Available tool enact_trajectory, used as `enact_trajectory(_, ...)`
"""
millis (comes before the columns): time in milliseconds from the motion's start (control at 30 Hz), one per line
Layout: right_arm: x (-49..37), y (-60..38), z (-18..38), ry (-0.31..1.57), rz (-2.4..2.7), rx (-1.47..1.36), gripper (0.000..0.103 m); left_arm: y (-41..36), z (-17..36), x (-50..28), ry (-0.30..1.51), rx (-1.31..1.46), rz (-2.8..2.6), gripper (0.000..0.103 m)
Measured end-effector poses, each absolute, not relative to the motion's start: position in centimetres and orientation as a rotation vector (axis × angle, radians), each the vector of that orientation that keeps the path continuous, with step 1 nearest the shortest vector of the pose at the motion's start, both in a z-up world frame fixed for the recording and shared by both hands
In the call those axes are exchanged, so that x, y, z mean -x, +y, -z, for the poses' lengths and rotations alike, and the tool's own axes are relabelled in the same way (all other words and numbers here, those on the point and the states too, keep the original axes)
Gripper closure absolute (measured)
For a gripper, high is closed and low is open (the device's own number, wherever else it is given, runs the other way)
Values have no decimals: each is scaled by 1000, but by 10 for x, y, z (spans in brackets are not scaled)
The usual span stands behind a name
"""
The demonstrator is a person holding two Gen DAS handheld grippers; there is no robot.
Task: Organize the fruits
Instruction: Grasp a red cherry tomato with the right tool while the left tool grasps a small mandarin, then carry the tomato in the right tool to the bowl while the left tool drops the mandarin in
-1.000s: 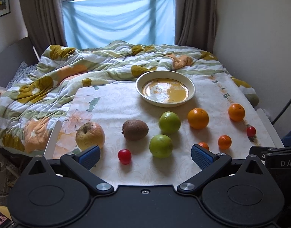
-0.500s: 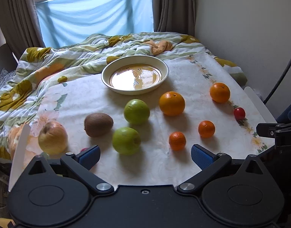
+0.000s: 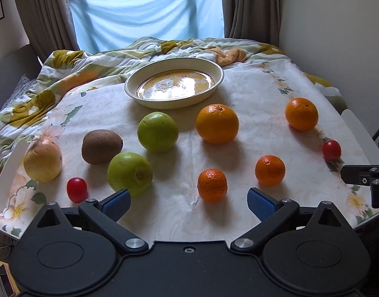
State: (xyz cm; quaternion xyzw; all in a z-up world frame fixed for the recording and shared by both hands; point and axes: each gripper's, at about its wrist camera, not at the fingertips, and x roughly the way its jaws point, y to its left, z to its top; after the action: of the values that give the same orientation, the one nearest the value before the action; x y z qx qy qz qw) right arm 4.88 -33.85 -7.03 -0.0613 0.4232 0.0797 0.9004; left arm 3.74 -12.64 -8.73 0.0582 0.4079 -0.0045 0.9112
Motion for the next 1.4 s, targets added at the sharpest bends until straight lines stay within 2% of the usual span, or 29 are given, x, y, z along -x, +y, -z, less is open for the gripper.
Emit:
enact_trajectory(200,-65,-343,86,867,-208,134,0,-132,101,-46,860,-138,10,13)
enact_trajectory(333,-72,-343,94,867,-233,142,0,-135,108,-51,882,-126,44,35)
enact_trajectory(500,-80,-343,102,869,-243,153,6,-136,116,-57,899,-101,67,45)
enact_trajectory(567,-84,-343,106,873,-243,154,8,-137,116,-59,898,-95,71,56)
enact_trajectory(700,-89,-345,110,876,-238,149,12,-138,117,-63,893,-93,88,66)
enact_trajectory(1033,-100,-348,115,887,-238,132,36,-138,116,-65,887,-76,80,67)
enact_trajectory(1100,-103,-348,116,896,-246,134,58,-138,114,-64,885,-78,73,67)
enact_trajectory(1400,-103,-348,101,875,-273,133,58,-133,91,-57,845,-50,47,67)
